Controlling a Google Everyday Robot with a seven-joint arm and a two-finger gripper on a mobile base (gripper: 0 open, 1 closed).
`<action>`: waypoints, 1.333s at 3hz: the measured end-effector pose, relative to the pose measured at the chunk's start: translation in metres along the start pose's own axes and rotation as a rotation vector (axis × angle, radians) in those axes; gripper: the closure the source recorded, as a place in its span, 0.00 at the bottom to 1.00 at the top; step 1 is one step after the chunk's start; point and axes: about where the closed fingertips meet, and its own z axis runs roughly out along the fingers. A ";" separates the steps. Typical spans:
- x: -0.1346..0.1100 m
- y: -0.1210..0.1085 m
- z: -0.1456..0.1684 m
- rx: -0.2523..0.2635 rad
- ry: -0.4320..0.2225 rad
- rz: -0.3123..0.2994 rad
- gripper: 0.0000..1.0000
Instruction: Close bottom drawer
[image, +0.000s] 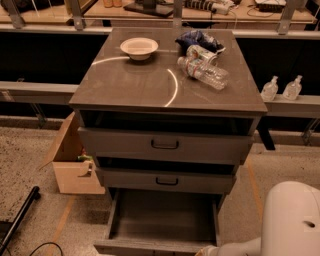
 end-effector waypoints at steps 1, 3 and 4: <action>0.002 -0.008 0.008 0.037 -0.004 -0.036 1.00; 0.006 -0.042 0.011 0.144 -0.009 -0.105 1.00; 0.010 -0.061 0.014 0.193 -0.007 -0.138 1.00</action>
Offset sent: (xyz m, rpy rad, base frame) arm 0.0500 -0.0020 -0.0014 -0.0092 -0.1976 0.0566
